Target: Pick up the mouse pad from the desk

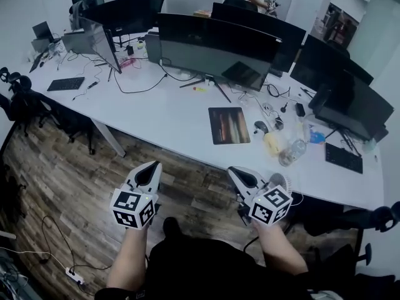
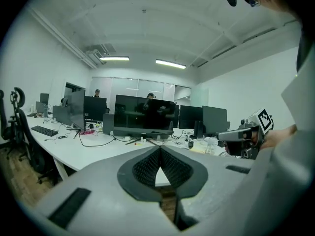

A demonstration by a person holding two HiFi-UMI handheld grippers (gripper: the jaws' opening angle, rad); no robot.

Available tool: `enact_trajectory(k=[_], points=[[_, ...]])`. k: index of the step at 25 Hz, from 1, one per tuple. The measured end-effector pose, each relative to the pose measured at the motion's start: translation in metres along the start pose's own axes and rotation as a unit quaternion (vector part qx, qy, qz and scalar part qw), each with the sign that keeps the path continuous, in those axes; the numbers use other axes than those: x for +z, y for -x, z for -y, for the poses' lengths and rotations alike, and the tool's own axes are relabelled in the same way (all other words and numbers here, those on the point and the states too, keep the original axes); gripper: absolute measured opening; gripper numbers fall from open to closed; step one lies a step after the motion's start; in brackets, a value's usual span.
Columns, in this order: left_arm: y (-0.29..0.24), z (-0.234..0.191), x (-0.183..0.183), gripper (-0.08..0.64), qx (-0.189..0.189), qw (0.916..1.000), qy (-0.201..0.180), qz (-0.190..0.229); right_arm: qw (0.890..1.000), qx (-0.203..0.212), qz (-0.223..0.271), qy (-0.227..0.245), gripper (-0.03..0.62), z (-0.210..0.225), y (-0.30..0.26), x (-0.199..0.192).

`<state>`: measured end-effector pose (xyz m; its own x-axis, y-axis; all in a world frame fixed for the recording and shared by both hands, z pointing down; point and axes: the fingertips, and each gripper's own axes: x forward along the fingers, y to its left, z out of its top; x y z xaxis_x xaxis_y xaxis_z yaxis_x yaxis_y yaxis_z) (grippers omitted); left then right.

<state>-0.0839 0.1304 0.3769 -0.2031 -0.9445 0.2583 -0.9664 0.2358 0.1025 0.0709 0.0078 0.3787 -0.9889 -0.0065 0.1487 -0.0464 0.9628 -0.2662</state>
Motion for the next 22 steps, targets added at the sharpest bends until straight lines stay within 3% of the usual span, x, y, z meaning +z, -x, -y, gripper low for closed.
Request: enact_trajectory(k=[11, 17, 22], points=[[-0.035, -0.119, 0.016, 0.009, -0.074, 0.9971, -0.009, -0.01, 0.999, -0.052, -0.013, 0.001, 0.005, -0.026, -0.124, 0.014], [-0.052, -0.15, 0.019, 0.009, -0.09, 0.9959, -0.004, -0.002, 0.997, -0.077, -0.024, 0.0, 0.005, -0.025, -0.149, 0.013], [-0.08, -0.151, 0.019, 0.009, -0.118, 0.993, -0.005, -0.007, 0.994, -0.106, -0.023, -0.006, 0.005, -0.006, -0.152, 0.014]])
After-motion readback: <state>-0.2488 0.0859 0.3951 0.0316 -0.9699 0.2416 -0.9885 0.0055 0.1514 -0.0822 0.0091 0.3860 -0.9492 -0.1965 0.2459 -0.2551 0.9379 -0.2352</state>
